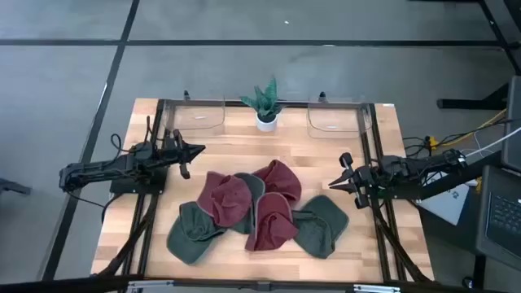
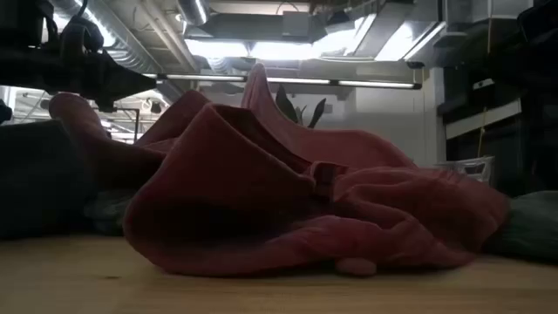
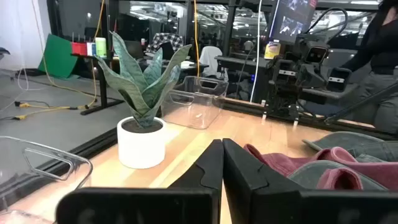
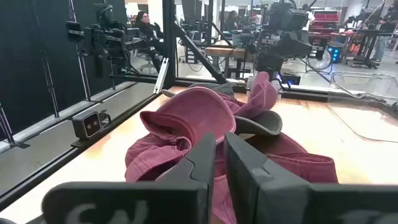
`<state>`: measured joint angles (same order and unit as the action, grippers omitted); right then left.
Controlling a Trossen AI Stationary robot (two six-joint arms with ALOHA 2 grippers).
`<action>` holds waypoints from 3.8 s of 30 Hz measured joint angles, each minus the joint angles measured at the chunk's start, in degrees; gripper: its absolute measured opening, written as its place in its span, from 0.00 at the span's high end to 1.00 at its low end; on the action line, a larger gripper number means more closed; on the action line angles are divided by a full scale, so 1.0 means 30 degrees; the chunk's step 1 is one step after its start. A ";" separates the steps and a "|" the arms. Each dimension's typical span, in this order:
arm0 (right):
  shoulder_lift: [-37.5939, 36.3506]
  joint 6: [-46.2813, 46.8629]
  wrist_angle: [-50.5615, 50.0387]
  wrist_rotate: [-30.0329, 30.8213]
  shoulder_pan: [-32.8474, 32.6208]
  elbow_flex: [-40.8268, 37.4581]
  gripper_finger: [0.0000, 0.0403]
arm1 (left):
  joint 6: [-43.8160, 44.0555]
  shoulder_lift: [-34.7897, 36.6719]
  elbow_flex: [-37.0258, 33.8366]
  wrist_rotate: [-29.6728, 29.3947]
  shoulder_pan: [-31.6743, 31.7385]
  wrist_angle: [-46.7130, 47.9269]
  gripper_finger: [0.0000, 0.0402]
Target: Pick & Place hat
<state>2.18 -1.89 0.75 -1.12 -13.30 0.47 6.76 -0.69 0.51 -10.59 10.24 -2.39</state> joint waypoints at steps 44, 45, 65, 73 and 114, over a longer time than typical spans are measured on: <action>0.0001 0.0020 0.0000 0.0000 0.0000 0.0000 0.91 | 0.0000 0.0001 0.0000 -0.0005 0.0000 0.0000 0.99; 0.0005 -0.0007 -0.0002 0.0006 0.0000 0.0000 0.91 | 0.0000 -0.0001 -0.0005 0.0000 -0.0005 0.0000 0.99; 0.0002 -0.0004 0.0000 0.0006 0.0001 0.0000 0.91 | 0.0000 -0.0007 -0.0007 -0.0002 -0.0005 0.0000 0.99; 0.0007 0.0044 -0.0007 0.0007 0.0000 0.0000 0.91 | 0.0000 0.0001 0.0000 0.0000 0.0000 0.0000 0.99; 0.5552 0.0013 -0.8908 0.0003 0.0002 0.9735 0.91 | 0.0000 -0.0006 -0.0001 0.0000 -0.0001 0.0000 0.99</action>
<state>18.83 -1.85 -25.97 -1.11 -13.30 29.68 6.76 -0.71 0.51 -10.59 10.24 -2.39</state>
